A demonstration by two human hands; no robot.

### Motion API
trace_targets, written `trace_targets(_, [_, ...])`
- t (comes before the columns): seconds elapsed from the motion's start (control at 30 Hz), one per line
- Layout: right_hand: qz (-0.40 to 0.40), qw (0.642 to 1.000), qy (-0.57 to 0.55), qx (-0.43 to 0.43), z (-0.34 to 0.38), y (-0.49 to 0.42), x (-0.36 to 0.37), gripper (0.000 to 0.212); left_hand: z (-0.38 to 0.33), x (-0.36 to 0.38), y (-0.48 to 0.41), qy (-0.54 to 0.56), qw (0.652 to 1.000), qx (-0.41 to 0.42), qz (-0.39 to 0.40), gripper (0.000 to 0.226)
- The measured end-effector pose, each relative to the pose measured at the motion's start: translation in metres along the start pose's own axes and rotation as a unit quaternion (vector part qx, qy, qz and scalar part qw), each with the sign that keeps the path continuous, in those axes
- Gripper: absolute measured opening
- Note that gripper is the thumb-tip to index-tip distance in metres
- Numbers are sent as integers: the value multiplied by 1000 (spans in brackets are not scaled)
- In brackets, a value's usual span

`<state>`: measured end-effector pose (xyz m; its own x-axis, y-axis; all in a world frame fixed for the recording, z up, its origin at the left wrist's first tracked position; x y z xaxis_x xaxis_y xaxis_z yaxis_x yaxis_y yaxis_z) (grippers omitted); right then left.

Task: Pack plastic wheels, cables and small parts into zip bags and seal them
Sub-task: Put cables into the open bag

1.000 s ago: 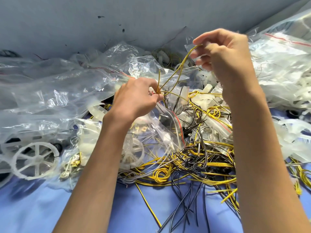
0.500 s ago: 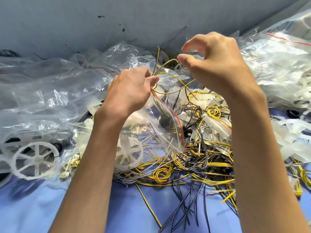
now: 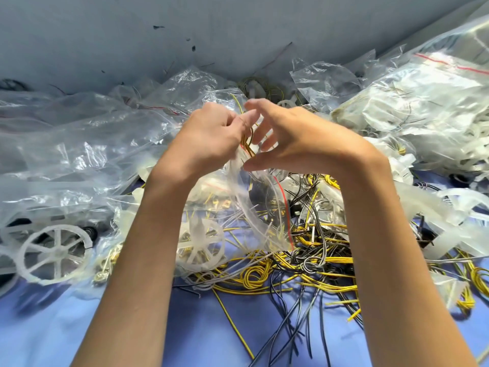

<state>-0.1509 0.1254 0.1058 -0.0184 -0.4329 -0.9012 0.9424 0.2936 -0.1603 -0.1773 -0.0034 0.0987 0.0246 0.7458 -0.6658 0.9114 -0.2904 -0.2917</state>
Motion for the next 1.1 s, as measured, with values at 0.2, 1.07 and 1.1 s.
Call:
trace_targets(0.2, [-39, 997, -28, -64, -2, -3, -4, 58, -1, -3, 0, 71, 997, 2, 20, 56])
trace_targets(1.07, [-117, 986, -72, -98, -5, 5, -18, 60, -20, -11, 9, 293, 954, -41, 42, 43])
trace_targets(1.1, [-123, 984, -84, -99, -5, 6, -19, 55, -21, -11, 9, 291, 954, -40, 50, 43])
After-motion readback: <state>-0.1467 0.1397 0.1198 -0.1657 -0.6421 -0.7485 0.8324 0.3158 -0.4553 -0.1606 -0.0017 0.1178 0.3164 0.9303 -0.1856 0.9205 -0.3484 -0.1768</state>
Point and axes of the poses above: each hand's wrist, its own y-axis away from the middle knuckle, its own x-axis out of the palm, z = x × y, the point moved 3 cm from there along -y, towards the middle knuckle, and after that the axes turned 2 degrees about y, right-handed, at the moved point
